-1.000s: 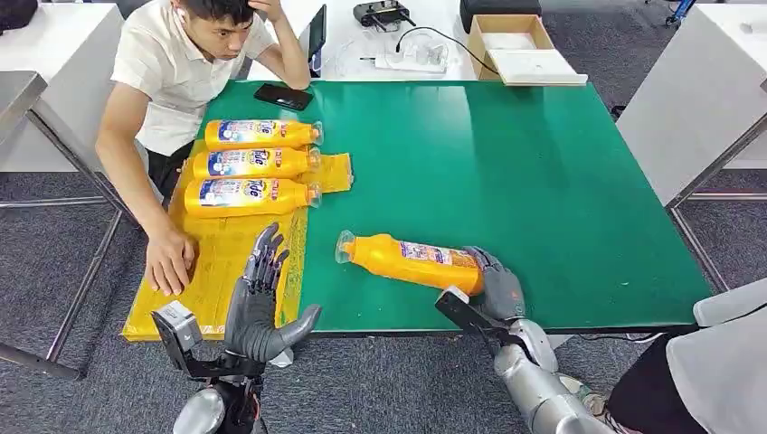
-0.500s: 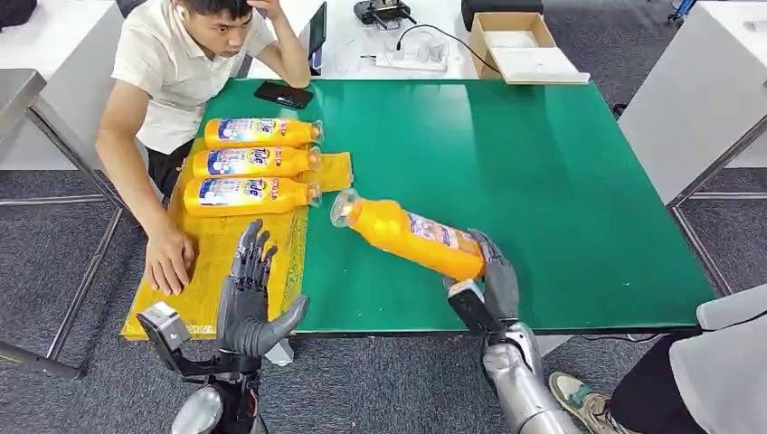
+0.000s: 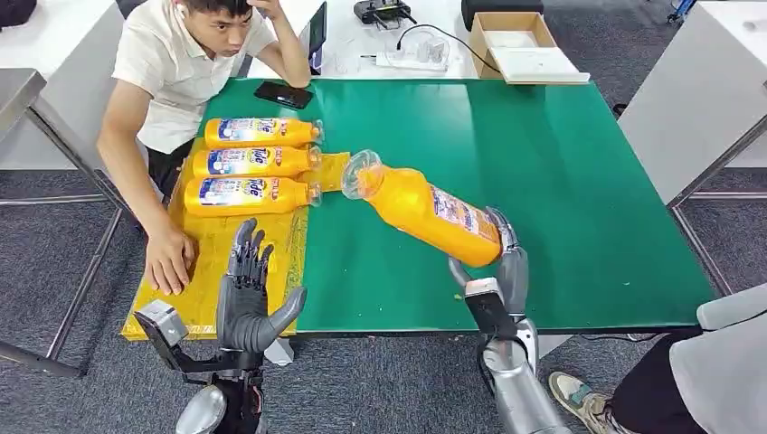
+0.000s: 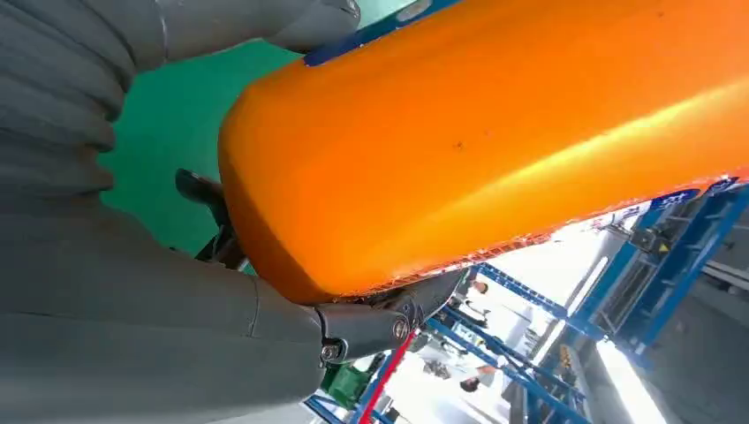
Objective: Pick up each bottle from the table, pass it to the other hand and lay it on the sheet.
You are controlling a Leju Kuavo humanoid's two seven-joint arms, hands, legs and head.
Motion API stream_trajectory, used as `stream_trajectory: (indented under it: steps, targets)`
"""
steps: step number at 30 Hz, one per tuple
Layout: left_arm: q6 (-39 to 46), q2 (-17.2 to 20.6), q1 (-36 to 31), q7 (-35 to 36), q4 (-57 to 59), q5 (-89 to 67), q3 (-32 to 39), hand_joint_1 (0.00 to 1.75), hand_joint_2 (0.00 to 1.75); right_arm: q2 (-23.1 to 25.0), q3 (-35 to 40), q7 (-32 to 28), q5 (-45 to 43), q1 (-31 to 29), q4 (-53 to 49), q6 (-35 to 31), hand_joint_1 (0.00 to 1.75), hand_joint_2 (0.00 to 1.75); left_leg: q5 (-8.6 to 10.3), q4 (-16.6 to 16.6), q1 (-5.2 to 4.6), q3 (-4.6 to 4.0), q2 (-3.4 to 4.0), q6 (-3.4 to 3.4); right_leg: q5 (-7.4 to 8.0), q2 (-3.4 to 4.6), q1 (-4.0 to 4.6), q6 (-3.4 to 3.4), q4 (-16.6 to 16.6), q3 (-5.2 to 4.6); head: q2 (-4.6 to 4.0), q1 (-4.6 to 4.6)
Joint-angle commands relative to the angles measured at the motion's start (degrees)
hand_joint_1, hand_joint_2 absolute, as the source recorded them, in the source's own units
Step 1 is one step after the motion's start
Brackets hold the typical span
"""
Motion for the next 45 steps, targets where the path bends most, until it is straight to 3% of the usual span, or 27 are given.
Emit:
stream_trajectory:
  steps: [1, 7, 8, 11, 23, 27, 32, 34, 45]
  targets:
    - [0.2, 0.5, -1.4, 0.3, 2.2, 0.3, -1.0, 0.0, 1.75, 0.2, 1.0, 0.1, -0.3, -0.8, -0.5, -0.2, 1.75, 1.75, -0.05, 0.0, 0.02, 0.13, 0.05, -0.08, -0.06, -0.02, 0.03, -0.09, 0.0, 0.11, 0.0, 0.0]
    - [0.2, 0.5, -1.4, 0.3, 2.2, 0.3, -1.0, 0.0, 1.75, 0.2, 1.0, 0.1, -0.3, -0.8, -0.5, -0.2, 1.75, 1.75, -0.05, 0.0, 0.03, 0.14, 0.05, -0.08, -0.05, -0.03, 0.04, -0.09, 0.0, 0.12, 0.02, 0.0]
    - [-12.7, 2.4, -2.0, 11.4, 5.6, 9.2, -7.1, 0.0, 1.75, 2.2, 4.1, -1.7, -2.9, 1.2, -2.7, 7.4, 1.75, 1.75, -0.02, 0.0, 0.02, 0.06, 0.03, -0.06, -0.03, -0.03, 0.02, -0.07, 0.0, 0.06, 0.02, 0.0]
    - [-12.2, 0.5, -2.1, 6.0, 10.5, 6.7, -10.2, 0.0, 1.75, 4.2, 8.8, -0.2, -1.8, 3.0, -4.0, 3.0, 1.75, 1.75, -0.04, -0.1, 0.01, 0.2, 0.02, -0.08, -0.06, -0.04, 0.02, -0.09, -0.1, 0.18, 0.02, 0.02]
    - [-14.0, 2.0, -5.4, 6.7, 12.9, 7.6, -12.7, 0.0, 1.75, 4.1, 16.5, 0.3, -1.9, 2.5, -0.5, 5.2, 1.75, 1.75, -0.05, -0.1, 0.05, 0.09, 0.13, -0.11, -0.03, 0.03, 0.05, -0.1, -0.1, 0.05, 0.02, 0.0]
    - [-6.7, 0.9, -5.1, 0.2, 10.2, 1.7, -11.6, 0.0, 1.75, 4.0, 18.4, 0.5, -2.6, 2.7, 0.8, 4.5, 1.75, 1.75, -0.08, -0.1, 0.08, 0.16, 0.07, -0.14, -0.08, -0.02, 0.09, -0.15, -0.1, 0.14, 0.0, 0.0]
    - [-6.4, 1.0, -5.1, 0.4, 9.3, 1.6, -11.6, 0.0, 1.75, 4.0, 18.5, 0.4, -2.7, 2.8, 1.0, 4.3, 1.75, 1.75, -0.04, -0.1, 0.05, 0.02, 0.03, -0.09, -0.04, -0.02, 0.05, -0.08, 0.0, 0.0, 0.0, 0.02]
    - [-1.3, 0.4, -4.5, -3.2, 7.1, -1.3, -10.6, 0.0, 1.75, 4.1, 19.2, 0.7, -3.2, 2.9, 1.8, 4.9, 1.75, 1.75, -0.09, 0.0, 0.06, 0.11, 0.07, -0.12, -0.08, -0.01, 0.07, -0.11, 0.0, 0.1, 0.0, 0.02]
    - [1.7, -0.3, -3.7, -3.5, 4.6, 1.4, -8.7, 0.0, 1.75, 5.1, 21.2, 0.7, -3.5, 3.8, 4.1, 5.4, 1.75, 1.75, -0.1, -0.1, 0.08, 0.12, 0.08, -0.15, -0.08, 0.0, 0.09, -0.14, -0.1, 0.12, 0.0, 0.02]
